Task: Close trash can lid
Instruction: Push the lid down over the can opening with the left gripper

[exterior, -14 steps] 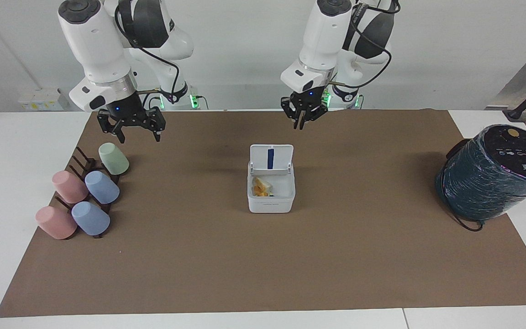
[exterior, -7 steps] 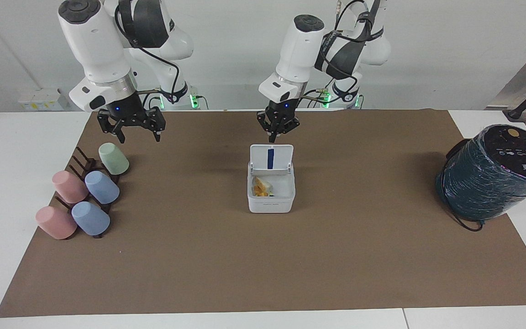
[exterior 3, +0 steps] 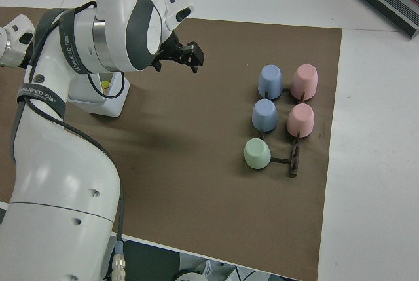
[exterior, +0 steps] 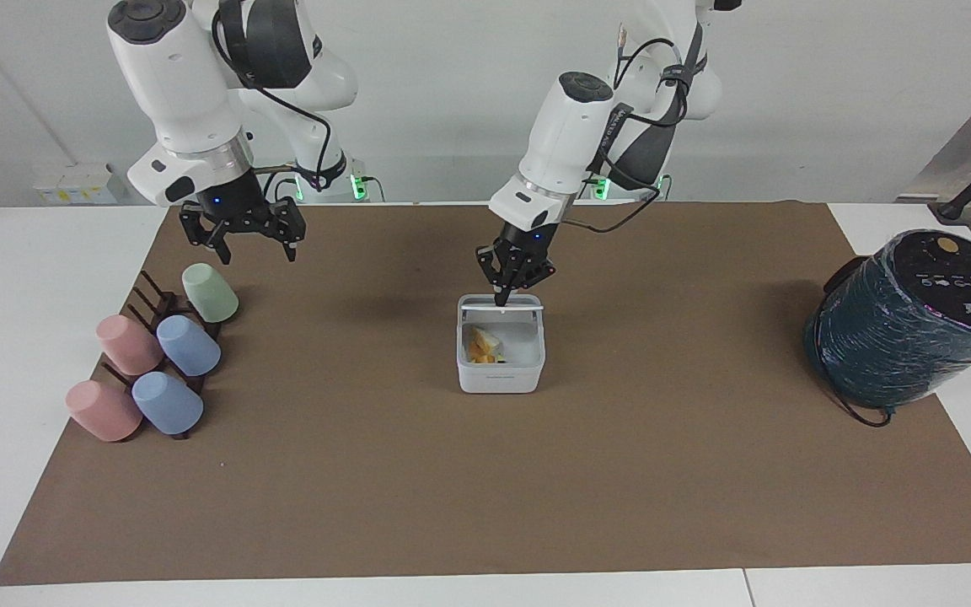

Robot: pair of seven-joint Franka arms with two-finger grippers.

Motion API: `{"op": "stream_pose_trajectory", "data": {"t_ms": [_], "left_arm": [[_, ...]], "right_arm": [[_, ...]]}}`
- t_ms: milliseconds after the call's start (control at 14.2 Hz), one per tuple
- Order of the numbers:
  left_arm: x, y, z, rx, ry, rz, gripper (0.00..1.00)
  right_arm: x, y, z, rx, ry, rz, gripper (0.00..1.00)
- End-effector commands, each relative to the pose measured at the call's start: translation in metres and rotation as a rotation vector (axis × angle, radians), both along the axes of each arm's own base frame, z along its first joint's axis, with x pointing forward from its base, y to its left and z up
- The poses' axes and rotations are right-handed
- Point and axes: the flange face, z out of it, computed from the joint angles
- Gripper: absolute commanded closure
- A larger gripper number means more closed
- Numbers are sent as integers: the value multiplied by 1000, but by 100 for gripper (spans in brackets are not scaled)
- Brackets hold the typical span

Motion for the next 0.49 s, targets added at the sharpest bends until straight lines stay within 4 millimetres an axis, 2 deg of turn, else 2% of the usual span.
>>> {"op": "stream_pose_trajectory", "data": {"t_ms": [0, 212, 424], "left_arm": [[20, 1, -21, -20, -8, 18, 100], [35, -1, -43, -29, -15, 28, 100], [46, 12, -50, -23, -17, 40, 100]], "right_arm": [[-7, -4, 2, 21, 5, 16, 0], [-7, -4, 2, 19, 5, 18, 0], [-7, -4, 2, 21, 5, 17, 0]]}}
